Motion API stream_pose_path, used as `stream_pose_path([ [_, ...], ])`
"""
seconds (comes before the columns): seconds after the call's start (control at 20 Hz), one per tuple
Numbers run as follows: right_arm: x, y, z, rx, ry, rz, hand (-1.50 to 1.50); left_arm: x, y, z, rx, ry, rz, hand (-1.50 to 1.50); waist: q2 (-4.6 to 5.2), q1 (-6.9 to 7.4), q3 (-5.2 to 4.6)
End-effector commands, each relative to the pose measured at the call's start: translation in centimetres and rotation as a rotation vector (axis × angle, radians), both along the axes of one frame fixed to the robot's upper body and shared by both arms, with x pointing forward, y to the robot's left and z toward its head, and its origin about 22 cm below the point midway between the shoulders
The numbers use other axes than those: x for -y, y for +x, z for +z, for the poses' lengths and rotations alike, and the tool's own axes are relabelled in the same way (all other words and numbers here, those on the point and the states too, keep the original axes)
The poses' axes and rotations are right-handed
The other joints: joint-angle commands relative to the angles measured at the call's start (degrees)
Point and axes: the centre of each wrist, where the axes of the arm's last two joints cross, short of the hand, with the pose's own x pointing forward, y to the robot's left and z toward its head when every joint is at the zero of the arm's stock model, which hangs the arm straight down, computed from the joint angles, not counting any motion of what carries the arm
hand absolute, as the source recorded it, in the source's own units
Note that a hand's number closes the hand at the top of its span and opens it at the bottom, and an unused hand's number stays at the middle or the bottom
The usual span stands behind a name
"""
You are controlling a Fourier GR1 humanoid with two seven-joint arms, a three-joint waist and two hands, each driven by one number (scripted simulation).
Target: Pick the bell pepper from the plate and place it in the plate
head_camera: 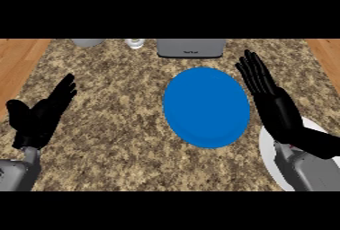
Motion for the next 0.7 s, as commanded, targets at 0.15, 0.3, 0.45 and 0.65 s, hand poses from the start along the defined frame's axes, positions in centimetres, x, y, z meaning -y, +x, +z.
stream_pose_path([
  [0.15, 5.5, -1.3, -1.2, -0.212, 0.279, 0.197, -1.5, -3.4, -1.8, -0.7, 0.117, 0.196, 0.095, 0.0, 2.06, -0.73, 0.14],
  [0.3, 13.1, -1.3, -0.2, -0.188, -0.198, -0.087, -1.5, -3.5, -3.2, -2.3, 0.094, 0.227, 0.109, 0.0, 2.06, -1.46, -0.14],
  [0.45, 17.3, -5.0, -4.5, -0.12, 0.2, -0.196, -1.5, -4.5, -5.8, -5.3, 0.099, 0.23, 0.14, 0.0, 1.93, -1.96, 0.08],
  [0.65, 19.5, -8.7, -7.0, -0.096, 0.356, -0.266, -1.5, -5.0, -7.8, -6.1, 0.123, 0.25, 0.133, 0.0, 1.74, -1.36, 0.01],
])
